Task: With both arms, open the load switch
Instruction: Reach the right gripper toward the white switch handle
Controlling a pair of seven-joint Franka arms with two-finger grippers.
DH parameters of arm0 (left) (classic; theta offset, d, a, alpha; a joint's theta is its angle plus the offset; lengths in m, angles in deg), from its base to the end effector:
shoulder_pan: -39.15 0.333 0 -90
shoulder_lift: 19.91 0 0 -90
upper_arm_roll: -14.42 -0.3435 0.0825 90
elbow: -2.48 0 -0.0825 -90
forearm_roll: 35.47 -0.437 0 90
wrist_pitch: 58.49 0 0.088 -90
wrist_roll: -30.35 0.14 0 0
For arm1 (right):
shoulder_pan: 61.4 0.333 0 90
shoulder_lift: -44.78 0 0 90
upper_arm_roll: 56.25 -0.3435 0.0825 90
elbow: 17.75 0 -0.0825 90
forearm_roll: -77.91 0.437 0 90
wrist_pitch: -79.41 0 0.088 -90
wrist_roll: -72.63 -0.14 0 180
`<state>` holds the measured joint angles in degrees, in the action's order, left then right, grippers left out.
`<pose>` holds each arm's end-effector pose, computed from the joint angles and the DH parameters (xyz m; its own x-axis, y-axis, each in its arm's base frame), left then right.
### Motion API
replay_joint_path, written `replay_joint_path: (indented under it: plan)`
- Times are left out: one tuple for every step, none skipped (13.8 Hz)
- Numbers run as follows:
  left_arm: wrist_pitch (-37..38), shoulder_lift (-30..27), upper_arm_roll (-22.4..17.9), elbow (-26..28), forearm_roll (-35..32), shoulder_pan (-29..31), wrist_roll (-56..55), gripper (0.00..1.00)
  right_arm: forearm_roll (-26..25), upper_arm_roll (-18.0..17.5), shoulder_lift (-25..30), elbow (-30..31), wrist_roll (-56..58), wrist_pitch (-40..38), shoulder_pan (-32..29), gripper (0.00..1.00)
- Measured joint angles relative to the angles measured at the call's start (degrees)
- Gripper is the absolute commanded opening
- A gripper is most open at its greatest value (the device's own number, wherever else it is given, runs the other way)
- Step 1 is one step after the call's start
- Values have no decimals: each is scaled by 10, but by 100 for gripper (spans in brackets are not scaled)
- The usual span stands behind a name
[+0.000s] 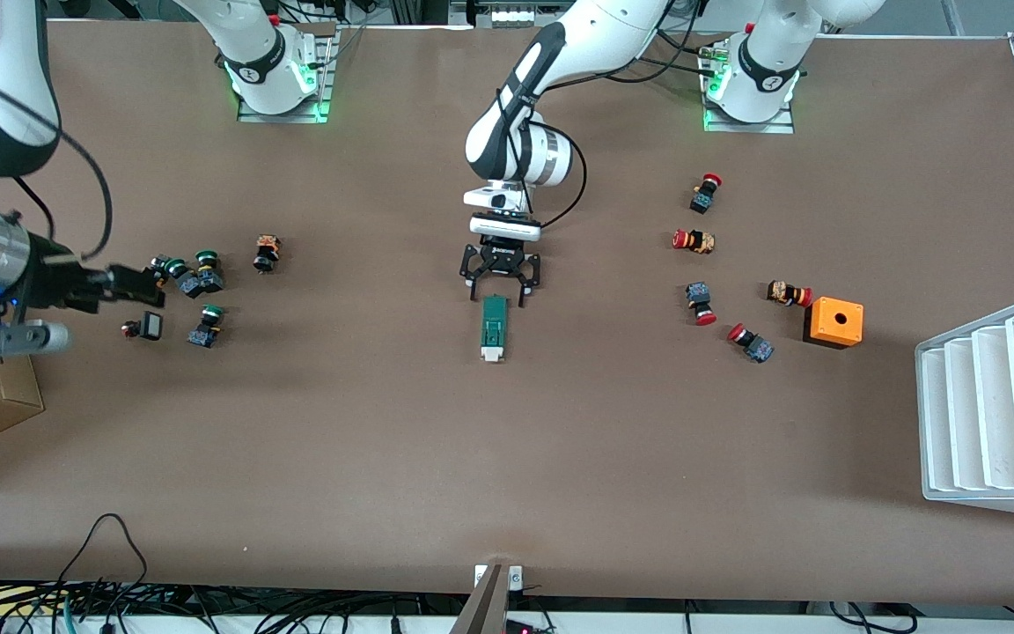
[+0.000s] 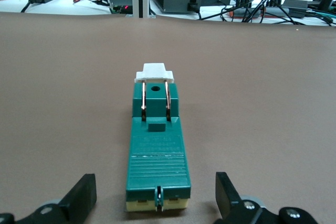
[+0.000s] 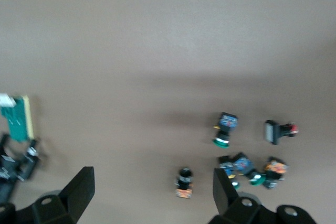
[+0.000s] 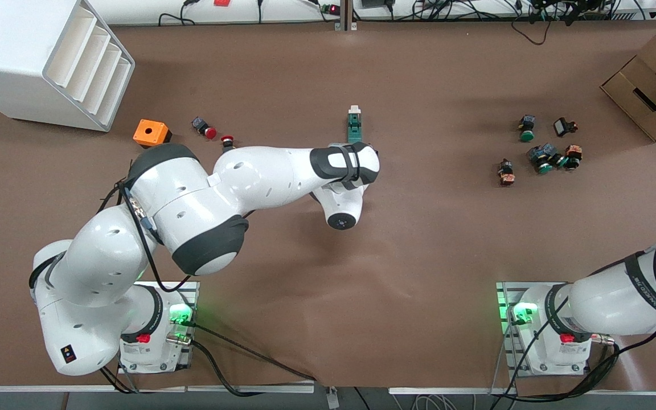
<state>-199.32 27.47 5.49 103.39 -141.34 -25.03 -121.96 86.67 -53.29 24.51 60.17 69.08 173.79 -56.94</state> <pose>0.4149 -0.5677 0.0481 0.4985 0.0263 0.8665 -0.0916 -0.9923 0.0828 0.7183 0.0444 0.5020 0.9962 -0.0449 -0.0748 -0.0543 -0.9902 -0.1287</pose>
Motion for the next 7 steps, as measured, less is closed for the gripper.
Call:
replay_joint_path:
  plan:
    - [9, 3, 0, -2, -8, -3, -4, 100, 12, -2, -21, -20, -43, 2, 2, 100]
    - [18, 7, 0, -3, -17, -5, -7, 100, 25, -4, -44, -38, -92, 10, 4, 100]
    - [27, 11, 0, -5, -27, -6, -10, 100, 41, -6, -68, -55, -146, 22, 9, 100]
    - [39, 15, 0, -7, -40, -7, -17, 100, 54, -7, -91, -70, -198, 37, 17, 100]
    - [49, 19, 0, -10, -55, -8, -27, 100, 60, -8, -114, -83, -250, 55, 29, 100]
    - [53, 22, 0, -11, -67, -8, -31, 100, 64, -9, -135, -94, -301, 72, 43, 100]
    - [56, 26, 0, -12, -74, -8, -32, 100, 72, -9, -154, -103, -348, 88, 58, 99]
